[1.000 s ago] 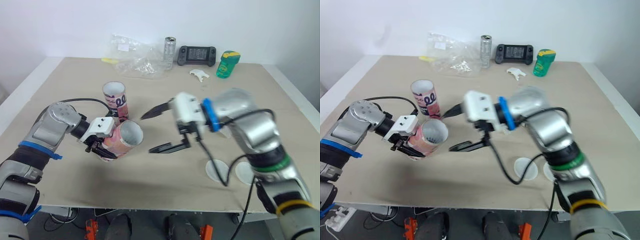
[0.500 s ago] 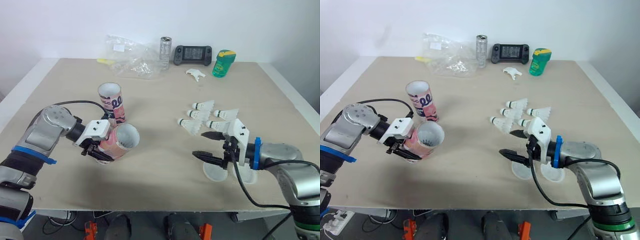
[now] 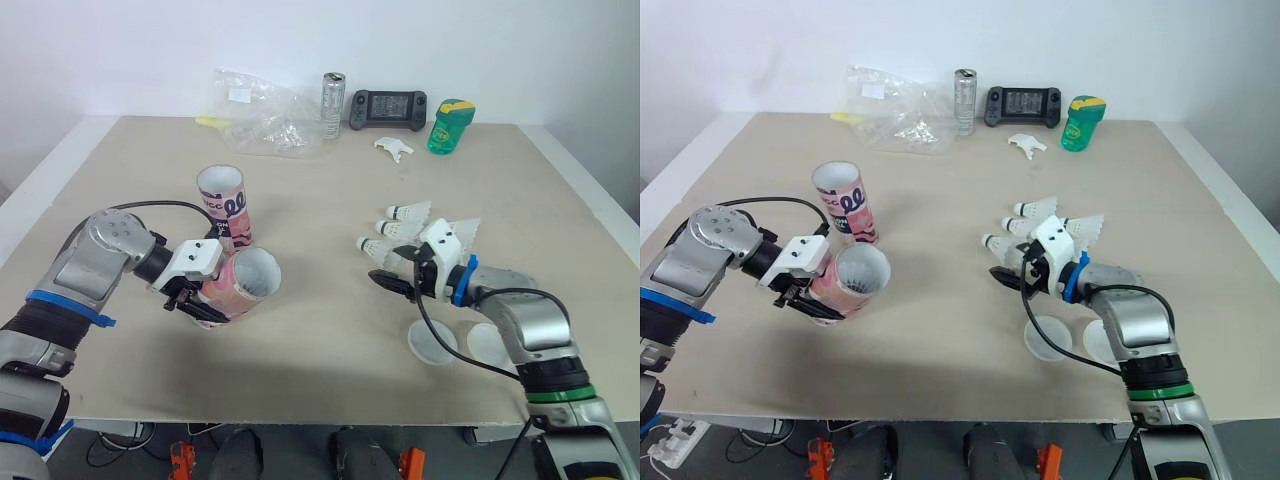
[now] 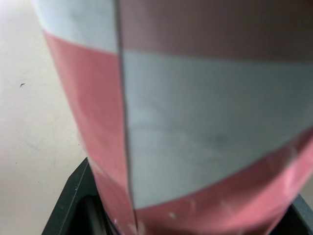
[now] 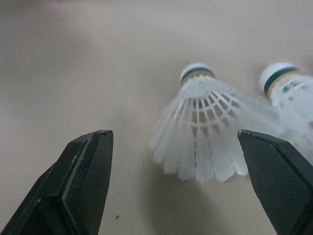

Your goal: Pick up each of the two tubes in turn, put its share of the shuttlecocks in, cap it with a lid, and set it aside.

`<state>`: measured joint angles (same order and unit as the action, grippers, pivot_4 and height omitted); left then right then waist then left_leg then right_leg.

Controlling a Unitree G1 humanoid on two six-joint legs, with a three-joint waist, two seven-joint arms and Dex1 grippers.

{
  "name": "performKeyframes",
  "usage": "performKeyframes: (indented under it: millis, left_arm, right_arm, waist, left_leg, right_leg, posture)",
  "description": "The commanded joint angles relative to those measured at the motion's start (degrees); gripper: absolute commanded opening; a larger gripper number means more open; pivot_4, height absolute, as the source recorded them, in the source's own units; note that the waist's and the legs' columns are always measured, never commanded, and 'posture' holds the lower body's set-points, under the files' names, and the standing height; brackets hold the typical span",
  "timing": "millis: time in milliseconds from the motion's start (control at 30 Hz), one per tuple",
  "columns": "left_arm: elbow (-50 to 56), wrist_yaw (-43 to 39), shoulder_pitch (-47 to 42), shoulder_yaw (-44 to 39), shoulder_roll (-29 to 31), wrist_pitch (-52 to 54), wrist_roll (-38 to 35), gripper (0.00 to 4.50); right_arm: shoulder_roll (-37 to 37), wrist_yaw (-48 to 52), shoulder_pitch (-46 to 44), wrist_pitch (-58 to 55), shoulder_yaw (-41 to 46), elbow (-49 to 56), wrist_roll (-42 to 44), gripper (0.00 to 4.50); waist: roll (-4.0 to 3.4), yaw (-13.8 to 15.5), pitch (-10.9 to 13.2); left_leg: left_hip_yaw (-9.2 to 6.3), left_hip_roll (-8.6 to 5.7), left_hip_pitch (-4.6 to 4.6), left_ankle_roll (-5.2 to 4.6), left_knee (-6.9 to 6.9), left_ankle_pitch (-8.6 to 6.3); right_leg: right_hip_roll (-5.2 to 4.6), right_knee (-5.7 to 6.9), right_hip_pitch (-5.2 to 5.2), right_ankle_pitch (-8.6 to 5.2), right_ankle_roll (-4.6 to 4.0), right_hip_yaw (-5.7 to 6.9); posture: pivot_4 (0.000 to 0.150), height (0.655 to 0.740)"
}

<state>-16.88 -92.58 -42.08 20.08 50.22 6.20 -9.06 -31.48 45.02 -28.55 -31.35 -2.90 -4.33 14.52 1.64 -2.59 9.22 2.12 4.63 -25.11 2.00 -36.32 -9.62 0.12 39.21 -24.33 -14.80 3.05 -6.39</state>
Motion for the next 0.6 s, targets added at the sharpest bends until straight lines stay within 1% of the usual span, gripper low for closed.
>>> performKeyframes:
  millis: [33,67,100,167,233,267,400,467,533,600]
  left_arm:
    - [0.5,0.1,1.2,0.6,-0.6,1.0,1.5,2.46]
    - [0.7,0.1,1.4,0.5,-0.6,1.1,1.5,2.46]
    - [0.8,0.1,1.4,0.4,-0.6,1.2,1.5,2.46]
    - [1.1,0.1,1.6,0.3,-0.5,1.4,1.5,2.46]
    - [1.4,0.1,1.9,0.1,-0.4,1.6,1.5,2.46]
    - [1.6,0.1,2.0,0.0,-0.4,1.7,1.5,2.46]
    - [2.2,0.1,2.4,-0.3,-0.5,2.2,1.6,2.46]
    - [2.2,0.1,2.5,-0.3,-0.6,2.3,1.6,2.46]
    - [2.1,0.1,2.4,-0.2,-0.8,2.3,1.7,2.46]
    - [2.0,0.1,2.3,0.0,-0.9,2.2,1.7,2.46]
  right_arm:
    - [1.5,-1.4,-3.5,2.2,-0.6,-1.7,-1.4,3.08]
    - [1.7,-1.4,-3.8,2.7,-0.9,-2.3,-1.8,2.61]
    - [1.9,-1.3,-4.0,3.1,-1.0,-2.7,-2.1,2.03]
    - [2.2,-1.3,-4.2,3.4,-1.2,-3.1,-2.3,1.13]
    - [2.1,-0.6,-3.5,3.4,-1.3,-1.7,-1.9,0.14]
    - [2.1,-0.1,-3.0,3.1,-1.2,-0.8,-1.4,0.06]
    - [1.7,2.7,-1.3,2.5,-1.4,4.4,0.5,0.06]
    - [1.6,5.1,-1.1,3.5,-1.5,8.7,2.1,0.06]
    - [1.2,8.1,-1.3,2.7,-1.7,12.6,4.5,0.06]
    - [-1.2,13.9,-2.3,3.6,-2.4,19.2,7.5,0.06]
  waist:
    - [0.0,0.0,0.0]
    - [0.0,0.0,0.0]
    - [0.0,0.0,0.0]
    - [0.0,0.0,0.0]
    - [0.0,0.0,0.0]
    - [0.0,0.0,0.0]
    - [-0.01,0.0,0.0]
    - [-0.02,0.0,0.0]
    - [-0.02,0.0,0.0]
    - [-0.04,0.0,0.0]
  left_leg:
    - [0.0,0.01,0.0,0.0,-0.02,0.0]
    - [0.0,0.0,0.0,0.0,-0.04,0.0]
    - [0.0,0.0,-0.01,0.0,-0.05,0.0]
    - [0.0,-0.01,-0.03,0.0,-0.06,0.0]
    - [0.01,-0.02,-0.04,0.0,-0.06,0.0]
    - [0.01,-0.02,-0.05,0.0,-0.03,0.0]
    - [-0.02,-0.01,-0.05,0.0,0.01,-0.01]
    - [-0.02,-0.02,-0.05,0.0,0.02,-0.01]
    - [-0.02,-0.01,-0.05,0.0,0.02,-0.01]
    - [-0.04,-0.01,-0.04,0.0,0.01,-0.01]
  right_leg:
    - [0.0,0.0,0.0,0.03,-0.01,0.0]
    - [-0.01,0.0,0.0,0.05,0.0,0.0]
    - [-0.01,0.0,0.01,0.05,0.01,0.0]
    - [-0.03,0.0,0.01,0.04,0.02,0.0]
    - [-0.04,-0.01,0.01,0.0,0.04,-0.01]
    - [-0.03,-0.01,0.0,-0.01,0.04,-0.01]
    - [-0.01,-0.01,0.01,-0.04,0.06,0.0]
    - [-0.01,-0.01,0.01,-0.05,0.08,0.0]
    - [-0.01,-0.01,0.01,-0.04,0.08,0.0]
    - [0.0,-0.01,0.01,-0.04,0.07,0.0]
  posture:
    - [0.15,0.7236]
    - [0.15,0.7236]
    - [0.15,0.7236]
    - [0.15,0.7236]
    - [0.15,0.7236]
    - [0.15,0.7236]
    - [0.15,0.7236]
    - [0.15,0.7236]
    - [0.15,0.7236]
    - [0.15,0.7236]
